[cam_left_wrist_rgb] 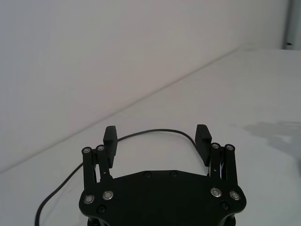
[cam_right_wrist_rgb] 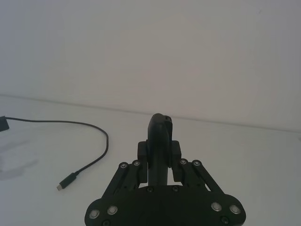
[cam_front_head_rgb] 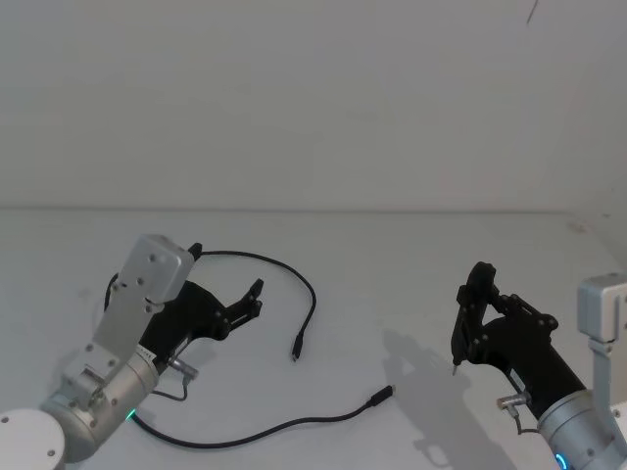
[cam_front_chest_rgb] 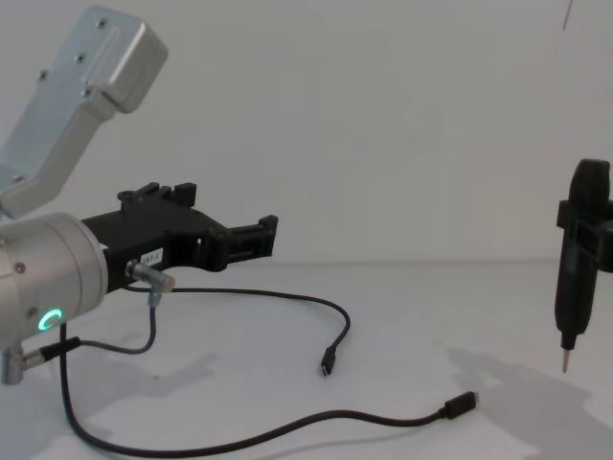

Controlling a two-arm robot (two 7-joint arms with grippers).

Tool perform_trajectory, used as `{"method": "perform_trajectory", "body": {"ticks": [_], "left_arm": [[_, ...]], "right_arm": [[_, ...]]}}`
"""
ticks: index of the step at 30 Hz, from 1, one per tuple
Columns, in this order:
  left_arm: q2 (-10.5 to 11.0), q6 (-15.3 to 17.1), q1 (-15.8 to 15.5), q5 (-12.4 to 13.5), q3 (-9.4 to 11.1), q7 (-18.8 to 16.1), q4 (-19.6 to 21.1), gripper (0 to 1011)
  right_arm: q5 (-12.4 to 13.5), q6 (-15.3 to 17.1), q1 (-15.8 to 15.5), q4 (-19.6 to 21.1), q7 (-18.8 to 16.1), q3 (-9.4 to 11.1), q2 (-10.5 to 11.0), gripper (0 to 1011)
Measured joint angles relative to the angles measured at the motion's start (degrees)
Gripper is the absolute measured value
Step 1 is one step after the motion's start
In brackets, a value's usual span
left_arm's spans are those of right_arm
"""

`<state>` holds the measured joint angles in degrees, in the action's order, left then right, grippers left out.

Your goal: Pick up the data cable with the one hand.

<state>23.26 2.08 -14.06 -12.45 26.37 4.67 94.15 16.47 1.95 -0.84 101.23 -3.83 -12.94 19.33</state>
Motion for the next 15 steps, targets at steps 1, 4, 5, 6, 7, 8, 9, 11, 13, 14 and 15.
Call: {"method": "perform_trajectory", "body": {"ticks": [1, 4, 5, 6, 7, 8, 9, 11, 13, 14, 15], "left_arm": [[0.2, 0.1, 0.0, -0.1, 0.0, 0.4, 0.2, 1001], [1.0, 0.7, -0.1, -0.8, 0.1, 2.4, 0.8, 1001], [1.4, 1.0, -0.1, -1.2, 0.2, 3.6, 1.2, 1001], [1.6, 1.2, -0.1, -1.4, 0.2, 4.1, 1.3, 1001], [2.1, 1.5, -0.2, -1.8, 0.3, 5.1, 1.7, 1001], [2.1, 1.5, -0.2, -1.8, 0.3, 5.1, 1.7, 1001], [2.6, 2.0, -0.2, -2.3, 0.3, 6.4, 2.1, 1001], [3.4, 2.6, -0.3, -3.0, 0.4, 8.1, 2.7, 1001], [4.2, 3.3, -0.4, -3.8, 0.5, 10.0, 3.3, 1001], [4.2, 3.3, -0.4, -3.8, 0.5, 10.0, 3.3, 1001], [4.3, 3.6, -0.5, -4.0, 0.5, 10.7, 3.4, 1001]], "right_arm": [[0.0, 0.0, 0.0, 0.0, 0.0, 0.0, 0.0, 279], [0.0, 0.0, 0.0, 0.0, 0.0, 0.0, 0.0, 279], [0.0, 0.0, 0.0, 0.0, 0.0, 0.0, 0.0, 279], [0.0, 0.0, 0.0, 0.0, 0.0, 0.0, 0.0, 279], [0.0, 0.0, 0.0, 0.0, 0.0, 0.0, 0.0, 279], [0.0, 0.0, 0.0, 0.0, 0.0, 0.0, 0.0, 279], [0.0, 0.0, 0.0, 0.0, 0.0, 0.0, 0.0, 279], [0.0, 0.0, 0.0, 0.0, 0.0, 0.0, 0.0, 279], [0.0, 0.0, 0.0, 0.0, 0.0, 0.0, 0.0, 279], [0.0, 0.0, 0.0, 0.0, 0.0, 0.0, 0.0, 279], [0.0, 0.0, 0.0, 0.0, 0.0, 0.0, 0.0, 279]]}}
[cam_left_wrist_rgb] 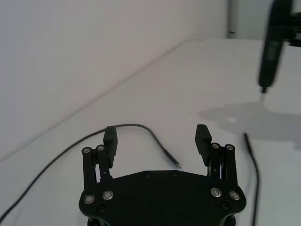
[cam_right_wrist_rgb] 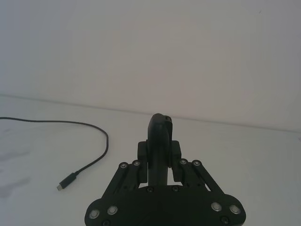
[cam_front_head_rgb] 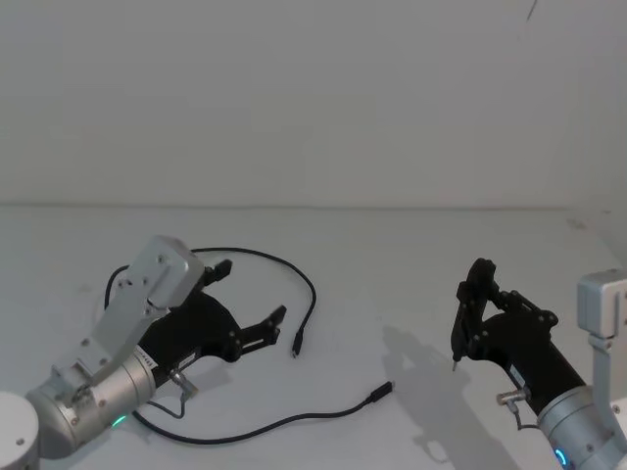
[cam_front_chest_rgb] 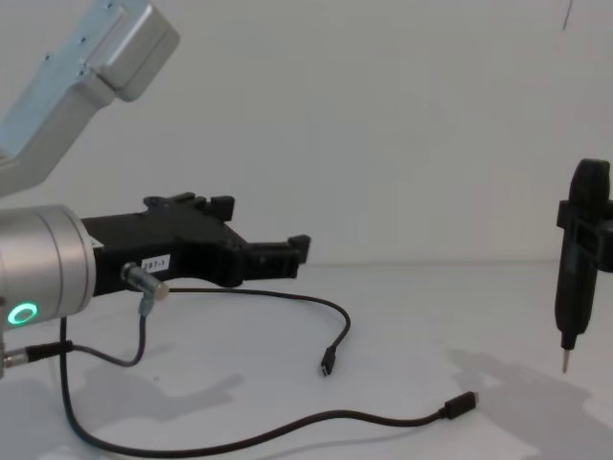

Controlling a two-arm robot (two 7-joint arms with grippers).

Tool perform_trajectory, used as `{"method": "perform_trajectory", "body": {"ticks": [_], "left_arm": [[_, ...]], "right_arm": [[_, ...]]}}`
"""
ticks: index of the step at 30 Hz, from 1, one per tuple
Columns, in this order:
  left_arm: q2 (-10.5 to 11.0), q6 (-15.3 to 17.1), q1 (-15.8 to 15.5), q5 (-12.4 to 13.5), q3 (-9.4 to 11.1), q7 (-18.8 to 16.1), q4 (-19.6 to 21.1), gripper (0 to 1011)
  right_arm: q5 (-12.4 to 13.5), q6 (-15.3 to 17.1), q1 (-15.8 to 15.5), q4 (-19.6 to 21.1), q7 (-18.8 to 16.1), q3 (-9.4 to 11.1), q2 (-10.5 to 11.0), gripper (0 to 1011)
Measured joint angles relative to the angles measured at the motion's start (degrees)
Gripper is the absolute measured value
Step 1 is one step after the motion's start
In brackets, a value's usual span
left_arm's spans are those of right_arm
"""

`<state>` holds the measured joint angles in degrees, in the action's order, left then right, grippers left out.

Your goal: Pick up the data cable with the one hand.

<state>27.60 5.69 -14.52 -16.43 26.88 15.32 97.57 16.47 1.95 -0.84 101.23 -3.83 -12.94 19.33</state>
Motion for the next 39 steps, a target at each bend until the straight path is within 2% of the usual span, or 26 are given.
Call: {"method": "perform_trajectory", "body": {"ticks": [5, 6, 12, 17, 20, 28, 39], "left_arm": [[2.1, 2.8, -0.7, -2.2, 0.4, 5.2, 1.4, 1001], [2.1, 2.8, -0.7, -2.2, 0.4, 5.2, 1.4, 1001], [4.1, 7.3, -2.0, -4.9, 1.2, 10.6, 2.5, 1001], [4.9, 10.3, -2.9, -6.4, 1.7, 12.8, 2.7, 1001], [5.4, 13.3, -4.0, -7.7, 2.3, 14.9, 2.8, 1001], [5.4, 20.4, -7.3, -9.6, 4.4, 17.9, 1.4, 1001], [4.4, 25.5, -10.5, -10.3, 7.4, 19.8, -1.3, 1001]], "right_arm": [[0.0, 0.0, 0.0, 0.0, 0.0, 0.0, 0.0, 279], [0.0, 0.0, 0.0, 0.0, 0.0, 0.0, 0.0, 279], [0.0, 0.0, 0.0, 0.0, 0.0, 0.0, 0.0, 279], [0.0, 0.0, 0.0, 0.0, 0.0, 0.0, 0.0, 279], [0.0, 0.0, 0.0, 0.0, 0.0, 0.0, 0.0, 279], [0.0, 0.0, 0.0, 0.0, 0.0, 0.0, 0.0, 279], [0.0, 0.0, 0.0, 0.0, 0.0, 0.0, 0.0, 279]]}}
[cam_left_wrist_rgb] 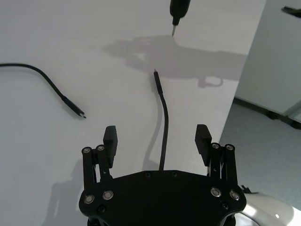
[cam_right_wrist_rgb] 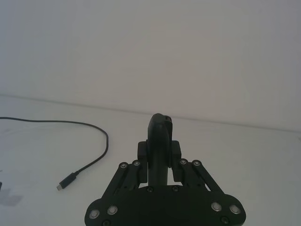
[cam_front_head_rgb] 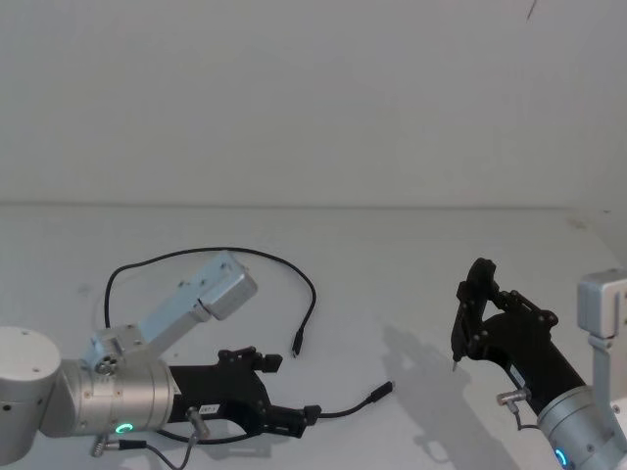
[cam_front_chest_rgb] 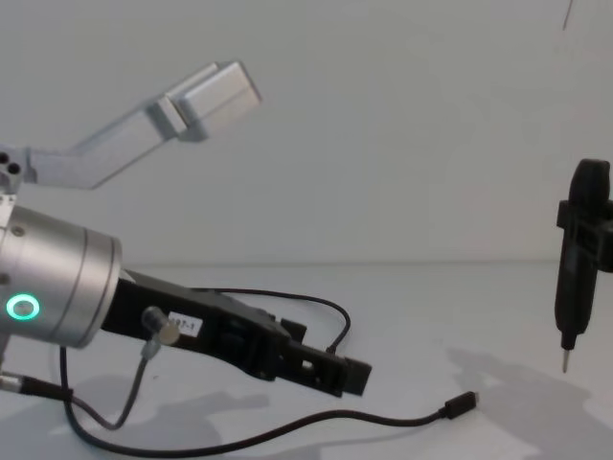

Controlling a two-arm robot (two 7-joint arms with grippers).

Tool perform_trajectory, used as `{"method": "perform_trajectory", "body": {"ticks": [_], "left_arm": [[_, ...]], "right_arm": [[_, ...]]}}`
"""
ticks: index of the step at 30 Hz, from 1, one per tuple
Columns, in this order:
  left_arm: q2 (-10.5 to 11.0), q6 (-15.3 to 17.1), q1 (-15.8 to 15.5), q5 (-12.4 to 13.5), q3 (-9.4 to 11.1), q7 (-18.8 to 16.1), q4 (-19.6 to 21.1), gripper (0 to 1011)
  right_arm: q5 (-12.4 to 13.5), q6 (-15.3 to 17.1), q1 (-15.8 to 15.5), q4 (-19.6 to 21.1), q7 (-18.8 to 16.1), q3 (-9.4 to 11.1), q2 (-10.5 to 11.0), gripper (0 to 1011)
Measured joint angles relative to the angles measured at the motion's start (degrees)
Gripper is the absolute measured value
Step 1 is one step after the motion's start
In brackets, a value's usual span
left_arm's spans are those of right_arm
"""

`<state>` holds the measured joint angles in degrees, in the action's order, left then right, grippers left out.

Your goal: Pick up the data cable with the one hand.

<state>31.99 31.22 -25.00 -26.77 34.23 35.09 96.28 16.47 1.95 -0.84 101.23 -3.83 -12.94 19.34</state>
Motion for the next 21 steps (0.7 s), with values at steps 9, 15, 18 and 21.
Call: {"method": "perform_trajectory", "body": {"ticks": [9, 15, 18, 21], "left_arm": [[-0.6, 2.6, -1.7, 0.0, 1.9, 0.4, -1.7, 1001], [-1.0, 4.2, -2.6, 0.2, 3.2, 0.5, -2.9, 1001], [-1.1, 4.6, -2.9, 0.2, 3.5, 0.4, -3.2, 1001], [-1.2, 5.1, -3.1, 0.2, 3.9, 0.4, -3.5, 1001]], "right_arm": [[0.0, 0.0, 0.0, 0.0, 0.0, 0.0, 0.0, 279], [0.0, 0.0, 0.0, 0.0, 0.0, 0.0, 0.0, 279], [0.0, 0.0, 0.0, 0.0, 0.0, 0.0, 0.0, 279], [0.0, 0.0, 0.0, 0.0, 0.0, 0.0, 0.0, 279]]}}
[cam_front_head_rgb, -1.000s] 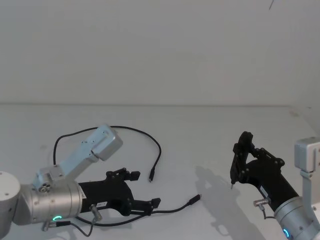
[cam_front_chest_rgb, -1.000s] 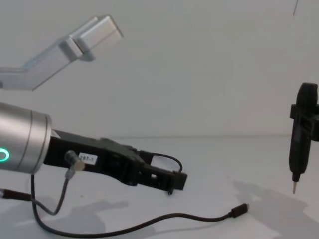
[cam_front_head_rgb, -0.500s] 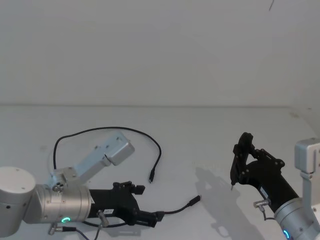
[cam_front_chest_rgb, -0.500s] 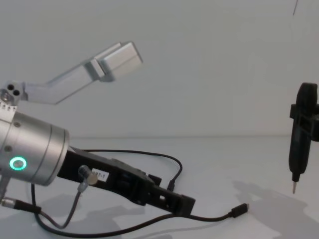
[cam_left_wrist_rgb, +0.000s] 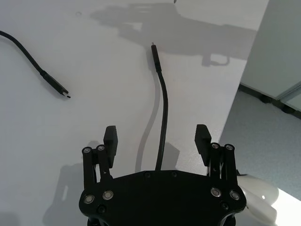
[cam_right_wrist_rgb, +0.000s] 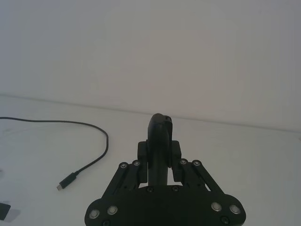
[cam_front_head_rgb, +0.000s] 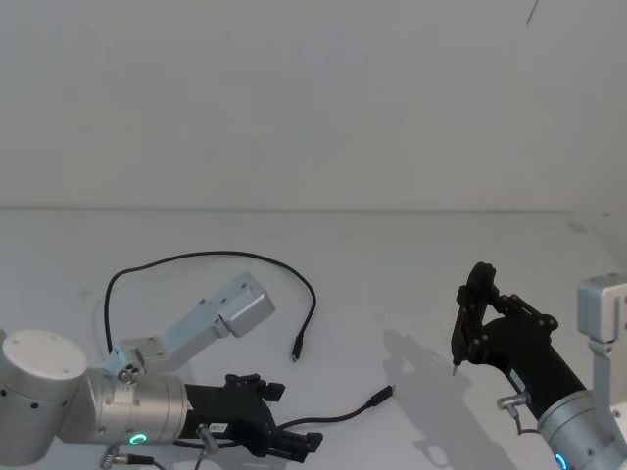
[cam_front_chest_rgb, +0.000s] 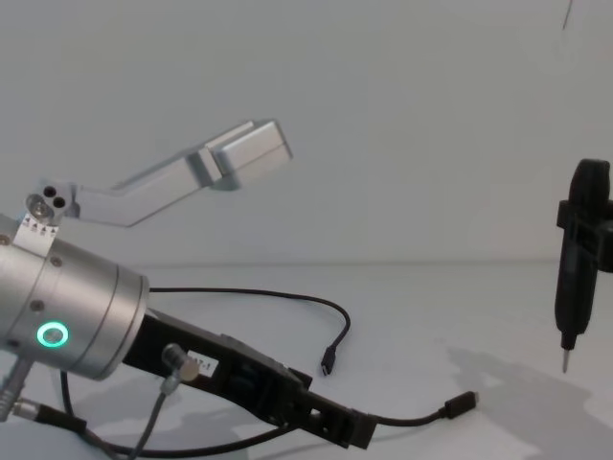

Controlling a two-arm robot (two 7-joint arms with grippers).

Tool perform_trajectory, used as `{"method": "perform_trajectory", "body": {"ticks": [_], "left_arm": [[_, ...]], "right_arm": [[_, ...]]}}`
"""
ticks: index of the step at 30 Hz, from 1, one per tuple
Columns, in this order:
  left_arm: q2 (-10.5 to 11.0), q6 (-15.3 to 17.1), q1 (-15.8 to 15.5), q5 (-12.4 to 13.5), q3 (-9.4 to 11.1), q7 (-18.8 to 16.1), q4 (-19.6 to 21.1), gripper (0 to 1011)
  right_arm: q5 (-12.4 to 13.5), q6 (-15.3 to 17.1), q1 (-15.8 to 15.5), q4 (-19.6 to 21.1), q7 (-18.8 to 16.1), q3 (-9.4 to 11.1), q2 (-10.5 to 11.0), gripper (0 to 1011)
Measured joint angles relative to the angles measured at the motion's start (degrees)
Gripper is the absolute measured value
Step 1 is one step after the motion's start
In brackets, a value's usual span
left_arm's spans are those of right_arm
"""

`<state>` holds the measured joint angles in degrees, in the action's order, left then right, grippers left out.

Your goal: Pick up the data cable with the one hand.

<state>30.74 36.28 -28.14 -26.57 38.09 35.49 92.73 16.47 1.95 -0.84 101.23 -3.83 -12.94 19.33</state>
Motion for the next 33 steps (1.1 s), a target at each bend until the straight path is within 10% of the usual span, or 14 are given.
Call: {"method": "perform_trajectory", "body": {"ticks": [33], "left_arm": [[-0.4, 1.4, -0.8, 0.1, 1.1, -0.3, -1.1, 67]], "right_arm": [[0.0, 0.0, 0.0, 0.0, 0.0, 0.0, 0.0, 279]]}}
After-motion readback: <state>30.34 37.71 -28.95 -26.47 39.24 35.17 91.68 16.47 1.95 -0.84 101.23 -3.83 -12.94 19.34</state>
